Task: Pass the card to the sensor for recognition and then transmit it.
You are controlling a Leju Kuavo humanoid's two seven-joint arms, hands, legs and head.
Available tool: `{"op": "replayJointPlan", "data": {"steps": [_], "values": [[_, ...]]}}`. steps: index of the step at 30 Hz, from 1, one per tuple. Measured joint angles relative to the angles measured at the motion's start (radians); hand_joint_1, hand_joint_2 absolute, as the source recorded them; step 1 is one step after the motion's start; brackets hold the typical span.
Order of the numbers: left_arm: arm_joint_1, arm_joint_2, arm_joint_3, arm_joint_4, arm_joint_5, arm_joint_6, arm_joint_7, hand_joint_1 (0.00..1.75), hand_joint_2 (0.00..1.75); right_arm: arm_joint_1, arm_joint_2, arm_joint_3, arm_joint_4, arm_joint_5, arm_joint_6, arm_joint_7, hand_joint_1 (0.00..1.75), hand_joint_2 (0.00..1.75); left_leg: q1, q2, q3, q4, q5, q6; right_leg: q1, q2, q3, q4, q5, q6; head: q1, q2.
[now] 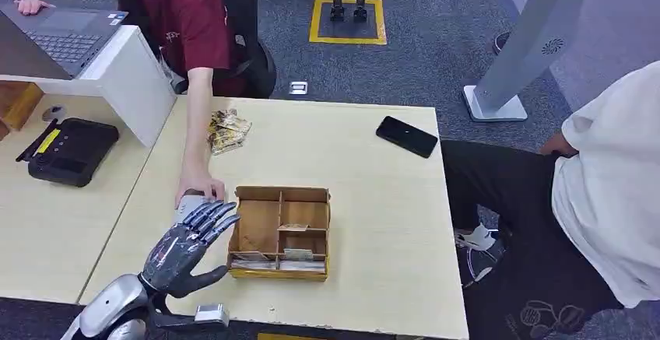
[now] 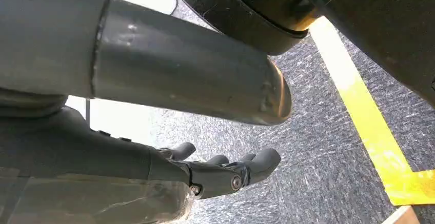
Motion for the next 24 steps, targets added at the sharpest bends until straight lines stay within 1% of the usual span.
{"op": "replayJointPlan", "data": {"steps": [7,13,18,21,24], "values": [[-0.003,0.006,-0.013,0.000,0.032,-0.029,-0.009,0.00,1.75,0.000,0.000,0.000,0.000,0.003,0.000,0.000,0.00,0.00,0.000,0.000,0.000,0.000,0.000,0.000,0.000,0.000,0.000,0.000,0.000,0.000,0.000,0.000],[-0.003,0.006,-0.014,0.000,0.042,-0.034,-0.011,0.00,1.75,0.000,0.000,0.000,0.000,0.003,0.000,0.000,0.00,0.00,0.000,0.000,0.000,0.000,0.000,0.000,0.000,0.000,0.000,0.000,0.000,0.000,0.000,0.000],[-0.004,0.006,-0.020,-0.007,0.073,-0.077,-0.025,0.00,1.75,0.000,0.000,0.000,0.000,0.003,0.000,-0.003,0.00,0.00,0.000,0.000,0.000,0.000,0.000,0.000,0.000,0.000,0.000,0.000,0.000,0.000,0.000,0.000],[-0.008,0.016,-0.033,-0.014,0.064,-0.096,-0.027,0.00,1.75,0.000,0.000,0.000,0.000,0.004,0.002,-0.003,0.00,0.00,0.000,0.000,0.000,0.000,0.000,0.000,0.000,0.000,0.000,0.000,0.000,0.000,0.000,0.000],[-0.016,0.029,-0.048,-0.014,0.039,-0.103,-0.014,0.00,1.75,0.000,0.000,0.000,0.000,0.004,0.004,-0.003,0.00,0.00,0.000,0.000,0.000,0.000,0.000,0.000,0.000,0.000,0.000,0.000,0.000,0.000,0.000,0.000]]}}
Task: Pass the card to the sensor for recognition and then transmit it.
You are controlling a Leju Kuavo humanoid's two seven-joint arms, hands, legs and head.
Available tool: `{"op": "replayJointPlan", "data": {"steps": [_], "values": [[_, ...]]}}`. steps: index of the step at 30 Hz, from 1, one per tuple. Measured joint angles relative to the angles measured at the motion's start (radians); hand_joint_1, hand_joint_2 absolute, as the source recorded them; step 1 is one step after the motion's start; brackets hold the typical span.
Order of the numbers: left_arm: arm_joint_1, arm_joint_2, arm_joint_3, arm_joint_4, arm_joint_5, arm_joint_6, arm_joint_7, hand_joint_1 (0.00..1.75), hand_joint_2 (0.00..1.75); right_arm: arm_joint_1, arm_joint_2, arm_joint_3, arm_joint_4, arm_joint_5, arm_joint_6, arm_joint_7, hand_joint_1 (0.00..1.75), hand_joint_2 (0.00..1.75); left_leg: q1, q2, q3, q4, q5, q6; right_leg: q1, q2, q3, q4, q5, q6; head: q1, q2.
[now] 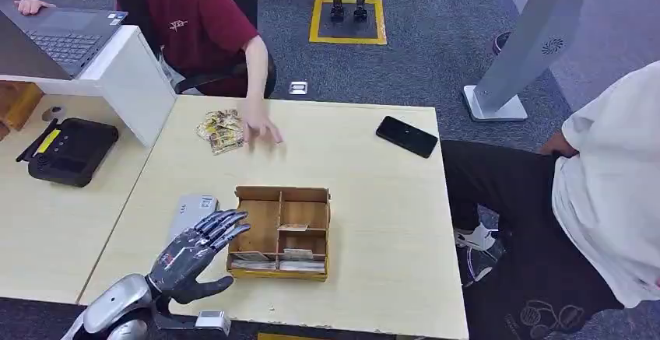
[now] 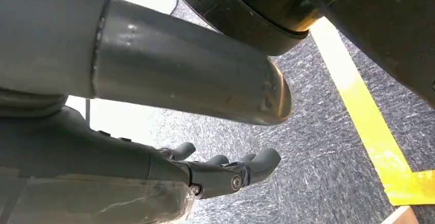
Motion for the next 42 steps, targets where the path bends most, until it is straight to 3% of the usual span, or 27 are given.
{"op": "replayJointPlan", "data": {"steps": [16,31,42], "values": [[-0.030,0.062,-0.069,-0.002,-0.037,-0.023,0.034,0.00,1.75,-0.001,-0.002,-0.001,0.000,0.003,0.011,-0.006,0.00,0.00,0.000,0.000,0.000,0.000,0.000,0.000,0.000,0.000,0.000,0.000,0.000,0.000,0.000,0.000],[-0.035,0.077,-0.088,-0.002,-0.035,-0.024,0.044,0.00,1.75,-0.002,-0.003,-0.001,0.000,0.010,0.012,-0.009,0.00,0.00,0.000,0.000,0.000,0.000,0.000,0.000,0.000,0.000,0.000,0.000,0.000,0.000,0.000,0.000],[-0.035,0.072,-0.093,-0.002,-0.089,-0.005,0.099,0.00,1.75,-0.002,-0.003,-0.001,0.000,0.012,0.013,-0.015,0.00,0.00,0.000,0.000,0.000,0.000,0.000,0.000,0.000,0.000,0.000,0.000,0.000,0.000,0.000,0.000]]}}
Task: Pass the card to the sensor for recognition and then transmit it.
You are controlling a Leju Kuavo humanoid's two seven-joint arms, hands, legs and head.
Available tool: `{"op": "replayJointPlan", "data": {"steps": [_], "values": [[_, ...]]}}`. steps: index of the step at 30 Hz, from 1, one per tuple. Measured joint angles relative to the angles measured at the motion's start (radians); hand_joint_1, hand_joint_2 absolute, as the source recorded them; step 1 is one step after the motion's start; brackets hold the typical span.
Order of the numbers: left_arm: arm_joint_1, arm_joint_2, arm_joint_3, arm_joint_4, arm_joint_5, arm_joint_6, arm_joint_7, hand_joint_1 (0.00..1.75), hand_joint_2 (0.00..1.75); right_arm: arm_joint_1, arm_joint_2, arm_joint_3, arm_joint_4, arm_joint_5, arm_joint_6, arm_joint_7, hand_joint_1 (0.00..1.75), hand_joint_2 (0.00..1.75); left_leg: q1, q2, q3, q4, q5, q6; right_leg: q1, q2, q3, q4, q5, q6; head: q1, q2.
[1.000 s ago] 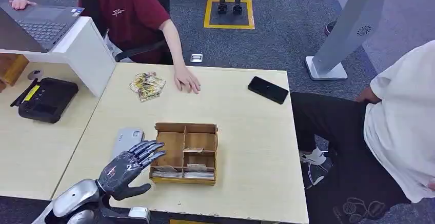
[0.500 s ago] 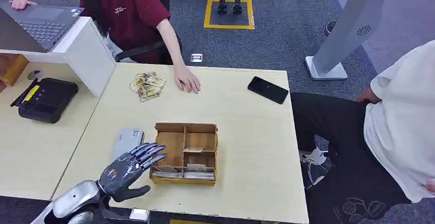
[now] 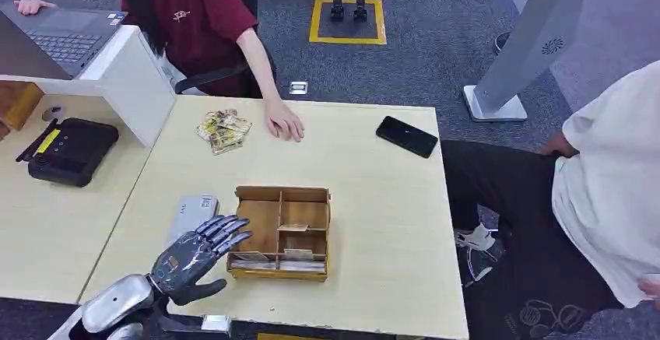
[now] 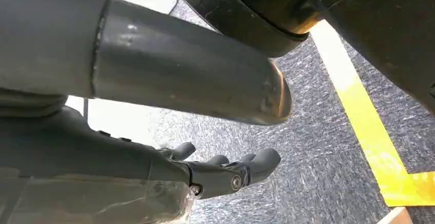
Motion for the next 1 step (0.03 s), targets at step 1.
{"op": "replayJointPlan", "data": {"steps": [1], "values": [[0.000,0.000,0.000,0.000,-0.003,0.002,0.000,0.00,1.75,0.000,0.000,0.000,0.000,0.000,0.000,0.000,0.00,0.00,0.000,0.000,0.000,0.000,0.000,0.000,0.000,0.000,0.000,0.000,0.000,0.000,0.000,0.000]]}}
